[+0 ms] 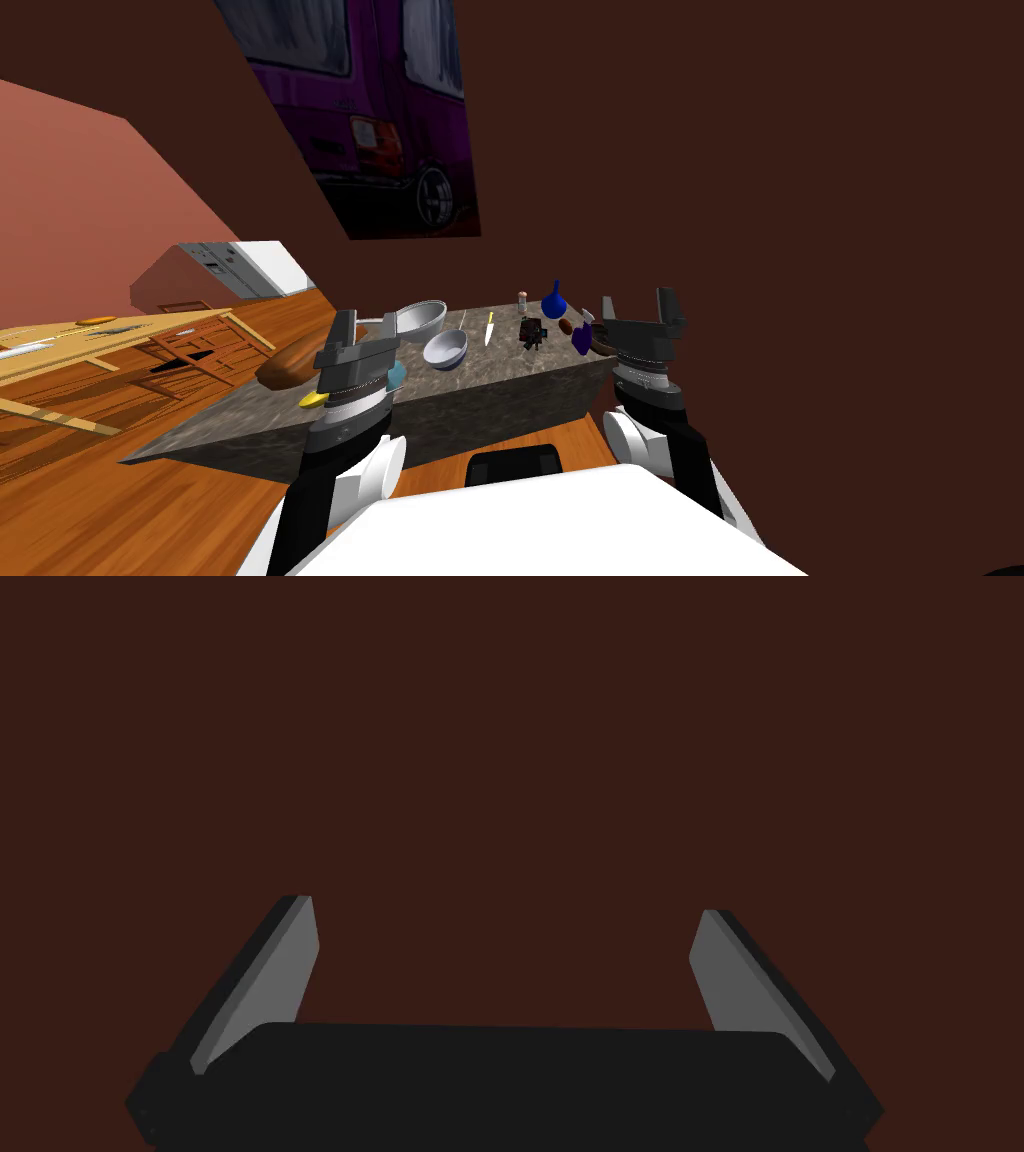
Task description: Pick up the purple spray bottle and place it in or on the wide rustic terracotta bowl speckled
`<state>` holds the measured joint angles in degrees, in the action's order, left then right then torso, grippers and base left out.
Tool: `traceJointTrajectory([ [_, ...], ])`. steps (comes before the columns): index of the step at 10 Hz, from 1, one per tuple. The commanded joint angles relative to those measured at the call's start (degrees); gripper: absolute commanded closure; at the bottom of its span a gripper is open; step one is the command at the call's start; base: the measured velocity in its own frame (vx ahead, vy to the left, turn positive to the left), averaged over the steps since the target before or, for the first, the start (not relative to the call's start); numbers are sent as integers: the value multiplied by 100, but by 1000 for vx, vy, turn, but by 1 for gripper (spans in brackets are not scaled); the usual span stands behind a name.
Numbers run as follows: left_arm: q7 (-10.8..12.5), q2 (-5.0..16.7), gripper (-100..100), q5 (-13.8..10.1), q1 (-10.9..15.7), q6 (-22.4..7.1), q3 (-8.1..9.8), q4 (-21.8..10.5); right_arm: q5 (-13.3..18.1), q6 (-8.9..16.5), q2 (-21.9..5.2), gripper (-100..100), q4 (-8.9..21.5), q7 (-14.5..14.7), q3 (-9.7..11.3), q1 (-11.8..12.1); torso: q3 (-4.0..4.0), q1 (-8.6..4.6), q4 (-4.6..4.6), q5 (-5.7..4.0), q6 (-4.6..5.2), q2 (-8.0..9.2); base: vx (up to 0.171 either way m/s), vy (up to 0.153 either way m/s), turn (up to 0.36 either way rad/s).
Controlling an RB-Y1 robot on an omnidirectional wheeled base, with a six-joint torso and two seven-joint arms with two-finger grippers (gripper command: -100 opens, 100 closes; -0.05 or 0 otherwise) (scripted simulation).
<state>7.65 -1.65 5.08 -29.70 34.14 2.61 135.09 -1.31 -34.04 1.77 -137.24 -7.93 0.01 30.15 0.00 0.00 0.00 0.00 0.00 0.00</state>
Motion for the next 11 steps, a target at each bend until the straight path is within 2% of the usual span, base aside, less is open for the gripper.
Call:
traceJointTrajectory([
  [1,0,0,0,0,0,0,0,0,72,45,-217,-100,63,60,-42,9,0,0,0,0,0,0,-35,-4,-58],
  [8,0,0,0,0,1,0,0,0,584,365,-1020,-100,566,497,-337,67,20,-6,8,-2,1,34,-78,-10,-59],
  [9,0,0,0,0,1,0,0,0,584,365,-1020,-100,566,497,-337,67,20,-6,8,-2,1,34,-56,-2,-13],
  [11,0,0,0,0,1,0,0,0,789,492,-1242,-100,785,677,-452,87,12,0,5,0,0,20,-55,2,-39],
])
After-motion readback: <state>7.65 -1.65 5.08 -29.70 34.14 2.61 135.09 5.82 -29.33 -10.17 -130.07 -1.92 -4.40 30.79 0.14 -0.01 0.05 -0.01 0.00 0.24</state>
